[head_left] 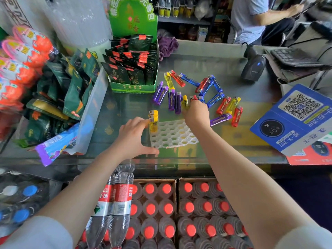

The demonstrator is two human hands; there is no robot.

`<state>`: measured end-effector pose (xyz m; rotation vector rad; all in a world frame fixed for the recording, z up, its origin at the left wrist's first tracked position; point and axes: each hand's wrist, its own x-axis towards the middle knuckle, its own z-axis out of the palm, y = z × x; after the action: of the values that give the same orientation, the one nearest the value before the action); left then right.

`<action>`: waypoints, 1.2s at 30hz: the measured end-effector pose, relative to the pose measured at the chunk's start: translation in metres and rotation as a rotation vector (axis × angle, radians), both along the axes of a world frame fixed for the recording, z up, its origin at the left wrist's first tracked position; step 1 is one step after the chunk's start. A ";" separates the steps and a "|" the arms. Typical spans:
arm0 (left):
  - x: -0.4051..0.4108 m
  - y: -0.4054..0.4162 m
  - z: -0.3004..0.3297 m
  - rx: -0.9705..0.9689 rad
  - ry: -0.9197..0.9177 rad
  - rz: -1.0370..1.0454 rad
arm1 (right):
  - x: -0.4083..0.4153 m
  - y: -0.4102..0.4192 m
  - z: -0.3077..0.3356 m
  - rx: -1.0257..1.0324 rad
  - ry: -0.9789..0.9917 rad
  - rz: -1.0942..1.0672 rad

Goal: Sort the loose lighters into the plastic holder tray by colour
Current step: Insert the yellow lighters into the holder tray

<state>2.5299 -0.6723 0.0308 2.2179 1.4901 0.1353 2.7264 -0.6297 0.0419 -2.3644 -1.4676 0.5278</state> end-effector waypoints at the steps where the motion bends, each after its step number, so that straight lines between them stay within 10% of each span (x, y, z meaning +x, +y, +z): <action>1: 0.000 0.001 -0.001 0.004 0.001 0.000 | 0.001 0.000 0.003 0.009 0.073 -0.008; 11: -0.002 0.011 -0.010 0.054 -0.027 -0.083 | -0.028 -0.075 0.009 0.289 0.703 0.223; 32: -0.003 0.010 -0.013 0.075 -0.044 -0.080 | -0.056 -0.075 -0.001 0.276 -0.181 0.486; 36: -0.003 0.010 -0.010 0.044 -0.048 -0.084 | -0.056 -0.076 -0.011 0.292 0.017 0.349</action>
<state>2.5268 -0.6625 0.0204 2.2918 1.3795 0.1945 2.6707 -0.7059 0.0313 -1.8901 -1.8227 0.3801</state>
